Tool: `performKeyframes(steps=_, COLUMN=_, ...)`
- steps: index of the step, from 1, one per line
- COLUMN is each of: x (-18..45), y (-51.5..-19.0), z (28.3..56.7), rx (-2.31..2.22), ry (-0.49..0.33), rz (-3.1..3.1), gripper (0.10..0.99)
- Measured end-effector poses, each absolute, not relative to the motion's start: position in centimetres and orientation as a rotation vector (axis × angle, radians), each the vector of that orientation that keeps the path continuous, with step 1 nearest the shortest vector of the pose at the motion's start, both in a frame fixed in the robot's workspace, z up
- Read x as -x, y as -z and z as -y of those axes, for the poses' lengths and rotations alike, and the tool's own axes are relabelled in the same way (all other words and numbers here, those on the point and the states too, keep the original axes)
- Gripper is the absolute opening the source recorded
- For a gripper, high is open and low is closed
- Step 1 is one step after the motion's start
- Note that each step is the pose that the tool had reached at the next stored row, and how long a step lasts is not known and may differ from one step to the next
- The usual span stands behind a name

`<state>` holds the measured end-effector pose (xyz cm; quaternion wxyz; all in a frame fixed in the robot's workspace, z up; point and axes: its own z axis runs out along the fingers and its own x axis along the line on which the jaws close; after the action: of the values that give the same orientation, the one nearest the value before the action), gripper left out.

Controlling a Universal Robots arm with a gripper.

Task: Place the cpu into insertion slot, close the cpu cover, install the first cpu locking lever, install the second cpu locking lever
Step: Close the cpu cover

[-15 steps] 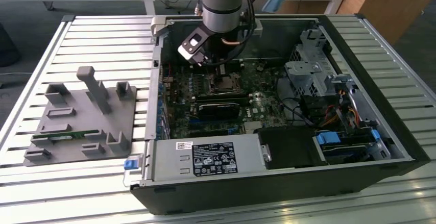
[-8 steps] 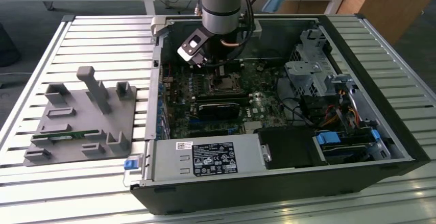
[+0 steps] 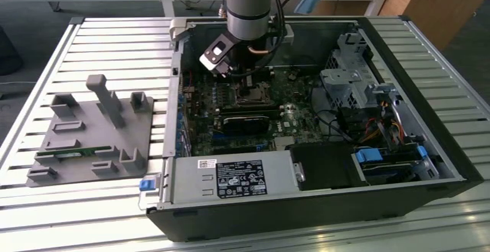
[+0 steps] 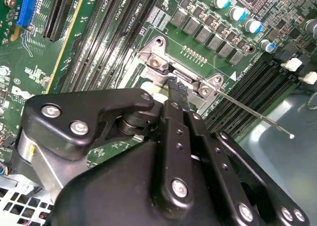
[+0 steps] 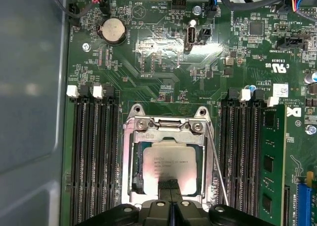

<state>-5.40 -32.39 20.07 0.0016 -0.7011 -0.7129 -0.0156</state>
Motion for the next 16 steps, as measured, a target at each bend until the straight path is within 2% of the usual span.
performKeyframes(steps=16, x=4.3, y=-20.5, z=32.4, rx=2.2, ry=0.049, rz=2.237, gripper=0.106)
